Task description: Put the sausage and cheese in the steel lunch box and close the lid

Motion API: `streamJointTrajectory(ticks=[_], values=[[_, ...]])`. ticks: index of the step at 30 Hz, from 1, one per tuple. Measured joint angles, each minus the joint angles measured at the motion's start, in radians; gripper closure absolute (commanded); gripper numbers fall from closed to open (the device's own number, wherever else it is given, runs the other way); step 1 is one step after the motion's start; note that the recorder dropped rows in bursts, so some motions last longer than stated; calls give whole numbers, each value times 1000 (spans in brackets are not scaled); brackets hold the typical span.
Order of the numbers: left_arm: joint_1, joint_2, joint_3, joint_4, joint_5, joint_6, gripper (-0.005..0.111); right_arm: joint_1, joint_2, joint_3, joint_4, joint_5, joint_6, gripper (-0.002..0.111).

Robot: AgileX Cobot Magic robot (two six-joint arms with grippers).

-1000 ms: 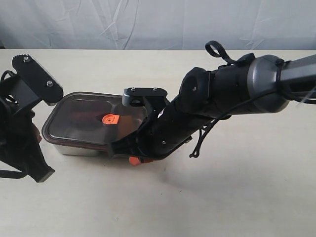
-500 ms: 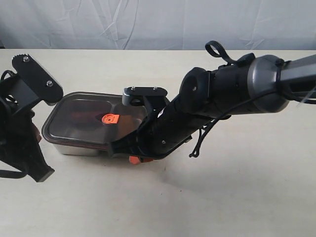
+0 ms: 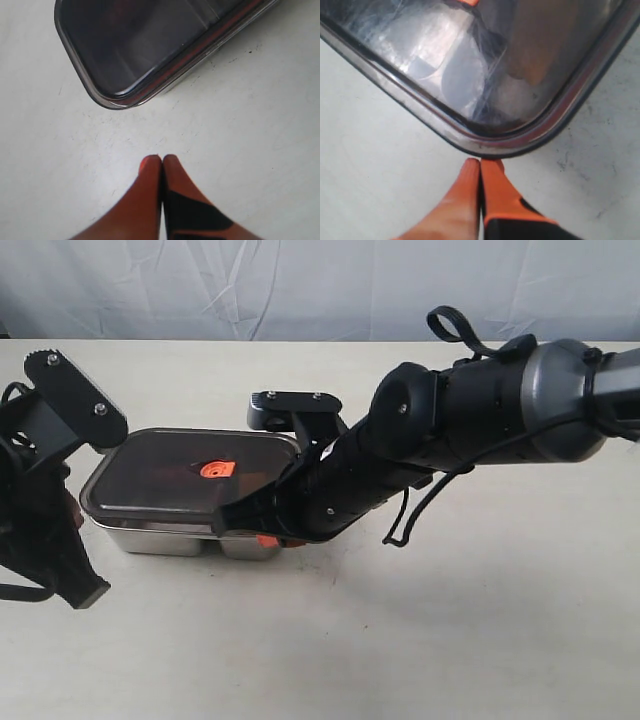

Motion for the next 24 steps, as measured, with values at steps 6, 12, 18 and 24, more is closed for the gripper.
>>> streamJointTrajectory(ticks=[6, 12, 18, 24], values=[[0, 0, 0, 0, 0, 0, 106, 0, 0, 0, -4, -8, 0, 109], [0, 0, 0, 0, 0, 0, 106, 0, 0, 0, -17, 2, 0, 109], [0, 0, 0, 0, 0, 0, 106, 0, 0, 0, -21, 38, 0, 109], [0, 0, 0, 0, 0, 0, 106, 0, 0, 0, -53, 107, 8, 109]])
